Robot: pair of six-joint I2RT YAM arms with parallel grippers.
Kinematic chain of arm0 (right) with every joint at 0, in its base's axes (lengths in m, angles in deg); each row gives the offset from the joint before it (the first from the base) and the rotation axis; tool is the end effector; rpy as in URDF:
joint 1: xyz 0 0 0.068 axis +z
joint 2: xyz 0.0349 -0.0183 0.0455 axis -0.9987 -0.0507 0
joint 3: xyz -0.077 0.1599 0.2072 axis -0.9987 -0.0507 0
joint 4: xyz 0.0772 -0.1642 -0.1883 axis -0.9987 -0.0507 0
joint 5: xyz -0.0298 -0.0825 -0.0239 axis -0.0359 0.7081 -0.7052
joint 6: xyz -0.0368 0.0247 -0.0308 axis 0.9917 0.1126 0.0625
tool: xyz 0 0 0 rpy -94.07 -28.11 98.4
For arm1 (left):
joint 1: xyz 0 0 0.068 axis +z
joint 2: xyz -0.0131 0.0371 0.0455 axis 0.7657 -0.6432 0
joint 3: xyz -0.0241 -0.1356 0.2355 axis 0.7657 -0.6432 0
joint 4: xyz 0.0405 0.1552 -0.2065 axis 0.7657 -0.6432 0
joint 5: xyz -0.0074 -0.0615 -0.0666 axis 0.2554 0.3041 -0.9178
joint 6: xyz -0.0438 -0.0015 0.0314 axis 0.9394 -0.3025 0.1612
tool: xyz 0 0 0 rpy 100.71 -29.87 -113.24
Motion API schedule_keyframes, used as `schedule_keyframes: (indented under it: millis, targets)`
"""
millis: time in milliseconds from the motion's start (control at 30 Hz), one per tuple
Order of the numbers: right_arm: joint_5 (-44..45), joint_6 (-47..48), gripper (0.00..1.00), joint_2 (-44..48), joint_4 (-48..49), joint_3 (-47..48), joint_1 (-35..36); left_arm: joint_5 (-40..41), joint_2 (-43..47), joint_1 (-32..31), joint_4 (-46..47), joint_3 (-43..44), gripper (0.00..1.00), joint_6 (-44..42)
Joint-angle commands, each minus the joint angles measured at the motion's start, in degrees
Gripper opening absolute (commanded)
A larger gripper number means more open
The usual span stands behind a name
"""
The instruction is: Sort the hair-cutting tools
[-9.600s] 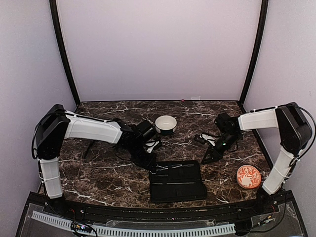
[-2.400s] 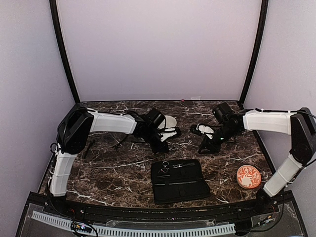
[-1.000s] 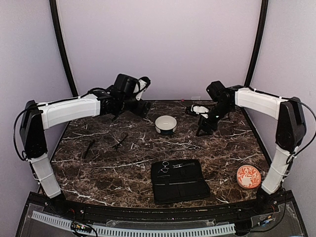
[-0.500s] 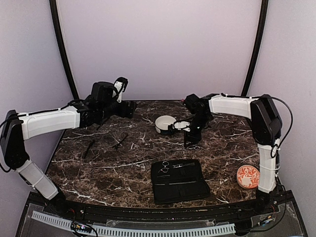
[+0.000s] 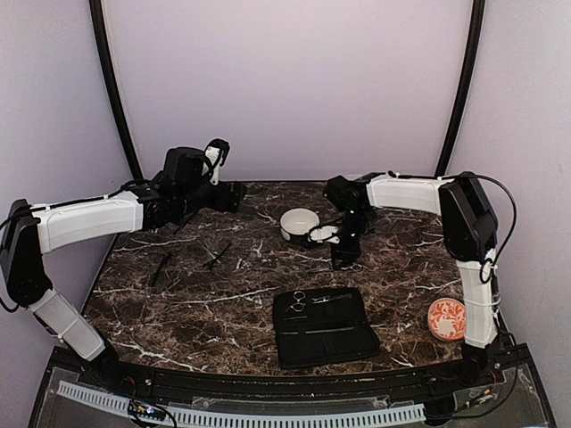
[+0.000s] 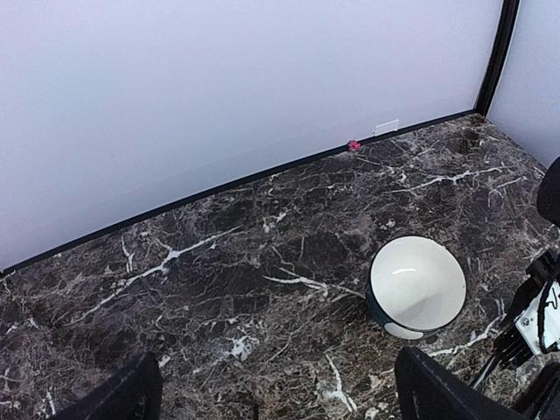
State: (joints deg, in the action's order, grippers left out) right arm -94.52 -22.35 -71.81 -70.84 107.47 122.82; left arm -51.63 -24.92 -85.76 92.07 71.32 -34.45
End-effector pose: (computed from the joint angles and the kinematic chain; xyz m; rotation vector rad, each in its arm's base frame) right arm 0.3459 0.2560 0.1709 -2.0333 2.1309 0.2122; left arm 0.3002 -0.2054 0.3062 0.3536 1.8501 -0.2355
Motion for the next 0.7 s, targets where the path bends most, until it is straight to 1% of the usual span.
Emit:
schedule_keyframes:
  millis: [0,233,433,667]
  targets:
    - [1.4,1.0,0.37,-1.3,-1.9,2.3,0.7,-2.2,2.2,0.2,-0.6,1.3,0.94,0.6]
    - [2.9,1.7,0.33,-1.9,-2.5,2.1,1.4,-2.7,1.9,0.2,-0.8,1.3,0.93,0.0]
    - [3.8,1.9,0.32,-1.7,-2.0,0.9,1.7,-2.2,1.4,0.2,-0.8,1.3,0.93,-0.5]
    - [5.5,1.2,0.24,-2.5,-0.5,0.4,2.0,-2.0,0.8,0.2,-0.7,1.2,0.93,-0.8]
